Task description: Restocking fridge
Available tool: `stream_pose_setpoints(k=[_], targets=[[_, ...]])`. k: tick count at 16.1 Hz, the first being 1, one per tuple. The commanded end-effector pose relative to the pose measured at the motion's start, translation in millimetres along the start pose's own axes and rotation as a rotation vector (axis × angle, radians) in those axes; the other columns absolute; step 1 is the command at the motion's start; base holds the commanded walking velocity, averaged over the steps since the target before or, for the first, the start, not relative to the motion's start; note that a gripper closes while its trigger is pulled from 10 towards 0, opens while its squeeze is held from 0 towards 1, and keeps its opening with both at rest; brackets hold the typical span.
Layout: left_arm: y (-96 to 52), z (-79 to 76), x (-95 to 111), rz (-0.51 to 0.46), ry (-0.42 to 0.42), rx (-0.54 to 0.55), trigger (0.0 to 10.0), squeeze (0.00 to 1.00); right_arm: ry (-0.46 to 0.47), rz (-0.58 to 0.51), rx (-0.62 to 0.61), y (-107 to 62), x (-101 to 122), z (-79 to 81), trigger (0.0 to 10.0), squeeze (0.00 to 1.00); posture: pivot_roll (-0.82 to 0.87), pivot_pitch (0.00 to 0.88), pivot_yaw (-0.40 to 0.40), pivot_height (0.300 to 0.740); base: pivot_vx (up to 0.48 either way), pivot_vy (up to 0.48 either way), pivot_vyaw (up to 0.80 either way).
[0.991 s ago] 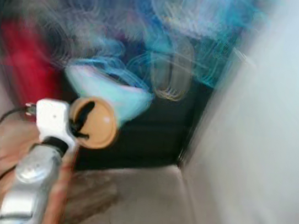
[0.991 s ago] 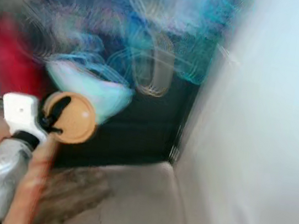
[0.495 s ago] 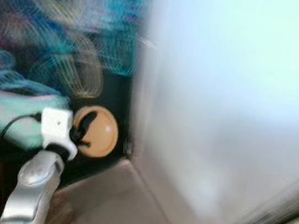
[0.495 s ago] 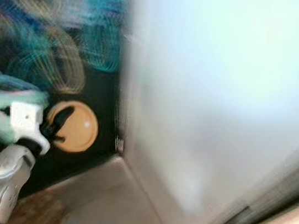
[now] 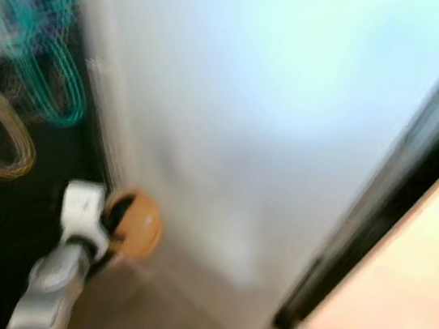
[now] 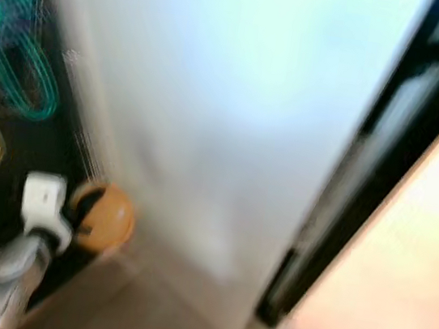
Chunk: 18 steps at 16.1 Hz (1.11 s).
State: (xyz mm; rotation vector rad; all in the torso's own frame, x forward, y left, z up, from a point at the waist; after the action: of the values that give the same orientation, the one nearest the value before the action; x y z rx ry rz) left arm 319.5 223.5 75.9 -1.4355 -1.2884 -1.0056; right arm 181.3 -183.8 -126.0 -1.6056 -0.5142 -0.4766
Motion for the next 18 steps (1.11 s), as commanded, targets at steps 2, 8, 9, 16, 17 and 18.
stream_pose_setpoints(k=[2,8,9,16,17,18], targets=[[-1.7,10.2,-21,0.063,0.002,0.029,10.0,0.0,0.017,0.0,-0.006,0.0,0,0.4,10.0,0.0,0.06,0.0,0.037,0.74,0.0,0.0,-0.79],[-32.9,45.6,-131,0.54,0.031,0.215,10.0,0.0,0.023,-0.015,-0.027,1.4,7,-2.6,10.0,0.0,0.03,0.0,0.048,0.74,0.0,0.0,-0.47],[-51.1,52.7,-150,0.631,0.022,0.268,10.0,0.0,0.032,-0.02,-0.036,1.5,8,-3.1,10.0,0.0,0.0,0.0,0.059,0.74,0.0,0.0,0.0],[-85.3,68.1,-176,0.748,0.018,0.366,10.0,0.0,0.069,-0.041,-0.063,0.6,8,-1.0,10.0,0.0,-0.01,0.008,0.07,0.74,0.0,0.0,0.0],[-86.8,69.0,-177,0.753,0.018,0.371,10.0,0.0,0.072,-0.039,-0.064,0.5,8,-0.9,10.0,0.0,-0.01,0.008,0.07,0.74,0.0,0.0,0.0],[-88.5,68.6,-179,0.758,0.006,0.381,10.0,0.0,0.076,-0.033,-0.066,0.4,7,-1.2,10.0,0.0,0.0,0.004,0.061,0.74,0.0,0.0,0.0]])
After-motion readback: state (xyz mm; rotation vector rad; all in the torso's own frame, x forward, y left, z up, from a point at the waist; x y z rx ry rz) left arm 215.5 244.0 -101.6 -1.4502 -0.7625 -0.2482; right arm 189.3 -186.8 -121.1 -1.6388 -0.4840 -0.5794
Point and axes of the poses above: a point about 5 cm out from each wrist's last joint towards the gripper, its own y axis pointing out of the wrist towards the gripper, its own x axis along the axis of the wrist's last joint, z = x × y, the point moved 4 cm from there along y, pointing out of the wrist towards the gripper, and after that the axes turned 12 degrees about -y, right-handed, at the moved point
